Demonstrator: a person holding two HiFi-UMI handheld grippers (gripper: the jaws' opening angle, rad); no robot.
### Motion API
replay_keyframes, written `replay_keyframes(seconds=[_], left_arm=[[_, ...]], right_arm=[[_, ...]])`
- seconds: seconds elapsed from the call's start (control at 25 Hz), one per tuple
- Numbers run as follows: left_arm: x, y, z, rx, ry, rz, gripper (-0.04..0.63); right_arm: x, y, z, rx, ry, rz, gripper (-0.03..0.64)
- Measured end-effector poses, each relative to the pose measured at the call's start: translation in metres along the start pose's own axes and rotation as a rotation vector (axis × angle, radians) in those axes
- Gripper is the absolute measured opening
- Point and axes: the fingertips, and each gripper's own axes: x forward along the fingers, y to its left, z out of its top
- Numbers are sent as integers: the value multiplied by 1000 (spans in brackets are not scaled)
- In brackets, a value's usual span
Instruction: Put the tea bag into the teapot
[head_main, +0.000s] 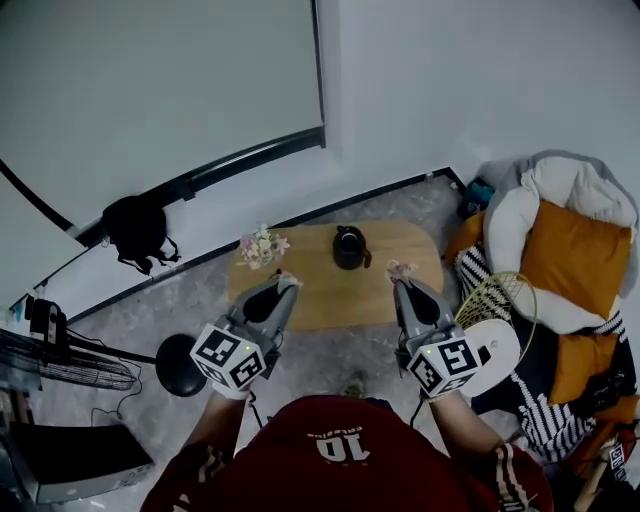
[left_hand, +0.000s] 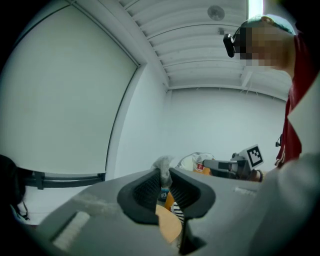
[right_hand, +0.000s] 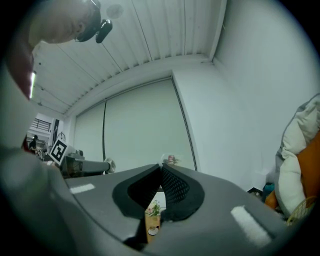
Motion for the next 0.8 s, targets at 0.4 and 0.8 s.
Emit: replay_keyframes(seconds=[0.4,0.8], left_arm=[[35,1,13,3,9,31,52],[55,22,5,16,33,39,52]], right_arm=[[17,-32,4,48,-20,32,-3],[39,-43,-5,32,22,21,-3]])
